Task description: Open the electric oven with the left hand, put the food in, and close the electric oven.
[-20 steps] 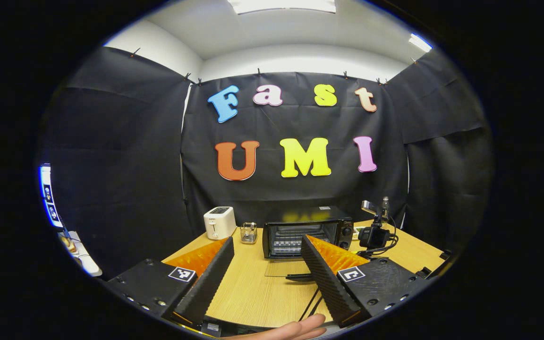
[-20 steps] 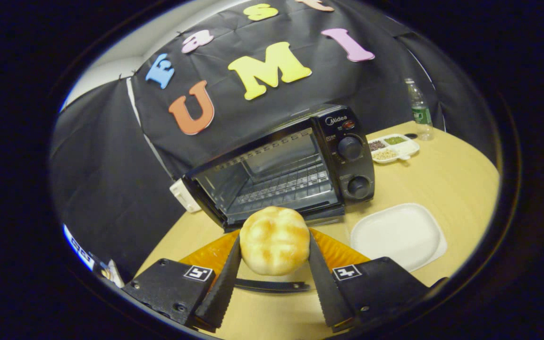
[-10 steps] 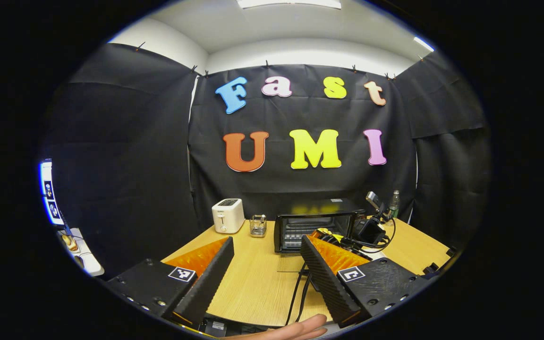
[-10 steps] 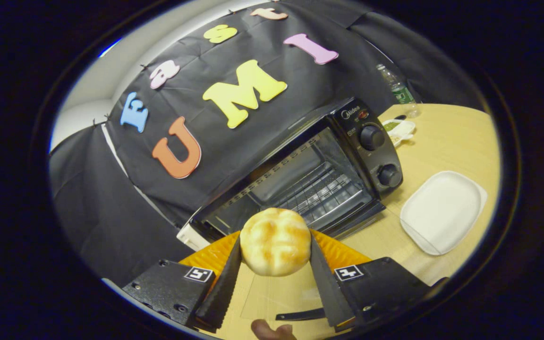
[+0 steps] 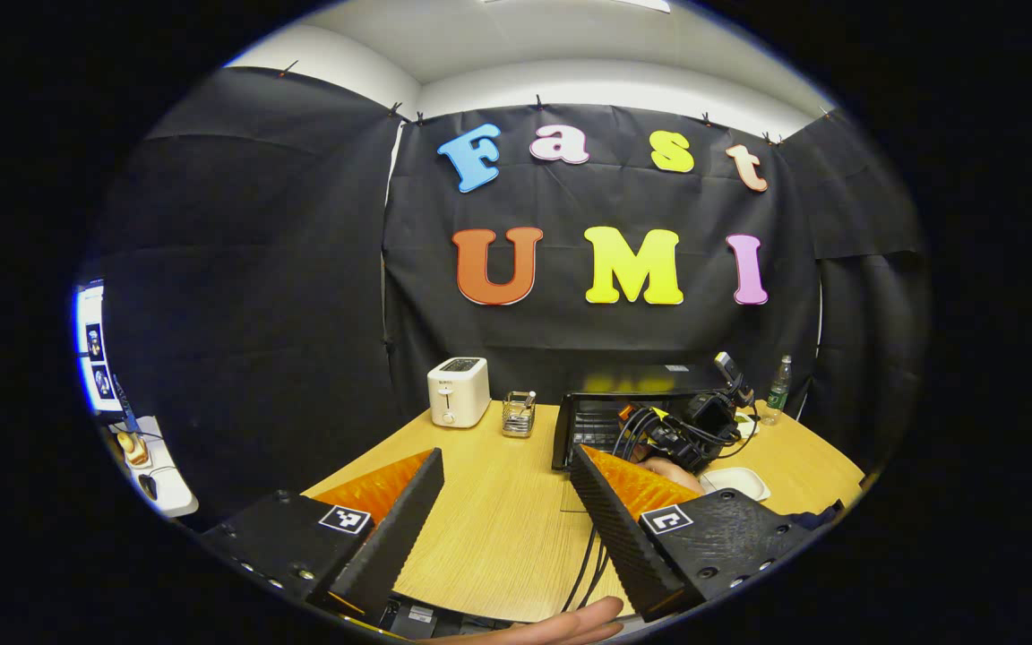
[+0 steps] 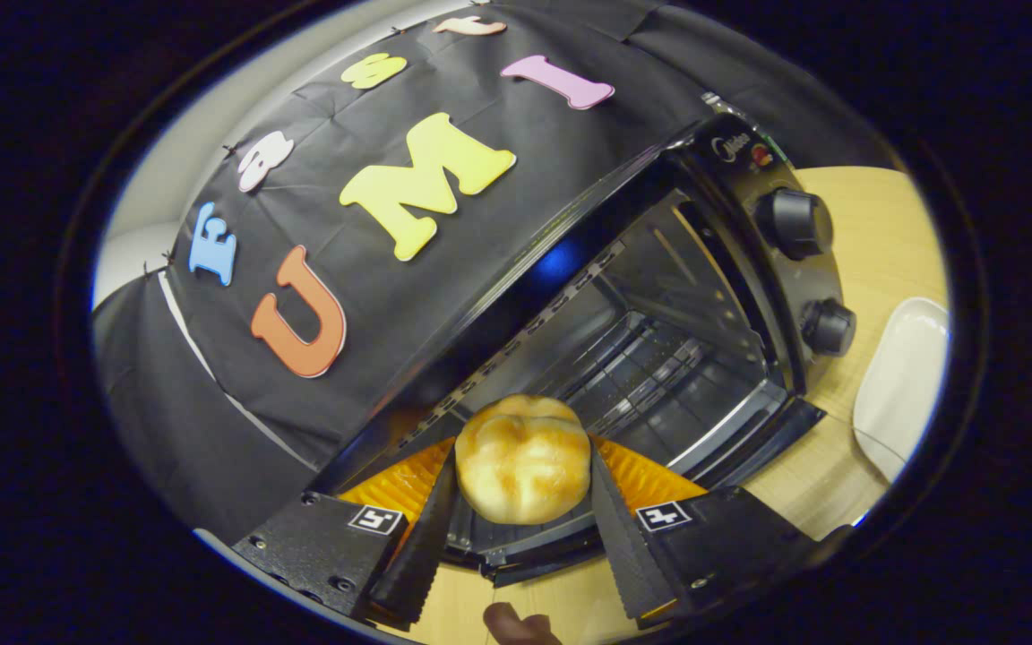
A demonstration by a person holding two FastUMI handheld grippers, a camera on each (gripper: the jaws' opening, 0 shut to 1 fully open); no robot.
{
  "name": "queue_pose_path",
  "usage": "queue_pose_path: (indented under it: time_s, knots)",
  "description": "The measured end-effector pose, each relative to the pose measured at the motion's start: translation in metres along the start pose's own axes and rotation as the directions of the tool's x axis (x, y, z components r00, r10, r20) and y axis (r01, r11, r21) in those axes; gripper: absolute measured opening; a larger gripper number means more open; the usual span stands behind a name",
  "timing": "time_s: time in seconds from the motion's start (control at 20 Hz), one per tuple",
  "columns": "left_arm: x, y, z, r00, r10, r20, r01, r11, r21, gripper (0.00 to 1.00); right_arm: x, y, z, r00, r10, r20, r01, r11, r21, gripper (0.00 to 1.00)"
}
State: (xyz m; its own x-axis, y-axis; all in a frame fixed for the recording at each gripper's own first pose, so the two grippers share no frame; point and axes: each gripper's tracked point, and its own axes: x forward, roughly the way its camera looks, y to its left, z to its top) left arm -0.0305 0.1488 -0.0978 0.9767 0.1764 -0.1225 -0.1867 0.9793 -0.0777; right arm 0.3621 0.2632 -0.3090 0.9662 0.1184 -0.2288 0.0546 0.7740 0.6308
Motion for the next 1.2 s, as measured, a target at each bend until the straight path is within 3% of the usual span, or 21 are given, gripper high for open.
queue_pose_path:
  time_s: [0.25, 0.55, 0.75, 0.85, 1.2]
  knots:
    - [0.020, 0.008, -0.015, 0.999, -0.008, -0.044, 0.008, 1.000, -0.015, 0.94, 0.026, 0.002, 0.002, 0.999, 0.045, 0.014, -0.043, 0.994, -0.105, 0.80]
    - [0.023, 0.004, -0.020, 0.998, -0.015, -0.059, 0.014, 1.000, -0.015, 0.94, 0.032, -0.003, 0.000, 0.998, 0.041, 0.041, -0.033, 0.986, -0.161, 0.83]
    - [0.018, 0.001, -0.018, 0.998, -0.018, -0.057, 0.018, 1.000, -0.006, 0.94, 0.022, -0.009, 0.014, 0.996, 0.016, 0.089, 0.001, 0.982, -0.191, 0.91]
    - [0.014, -0.002, -0.018, 0.998, -0.021, -0.058, 0.020, 1.000, -0.008, 0.94, 0.013, -0.011, 0.007, 0.999, 0.012, 0.048, -0.002, 0.981, -0.194, 0.94]
    - [-0.008, -0.014, -0.011, 0.998, -0.031, -0.049, 0.031, 1.000, -0.002, 0.94, -0.033, -0.018, 0.007, 0.998, 0.056, 0.002, -0.056, 0.988, -0.143, 0.95]
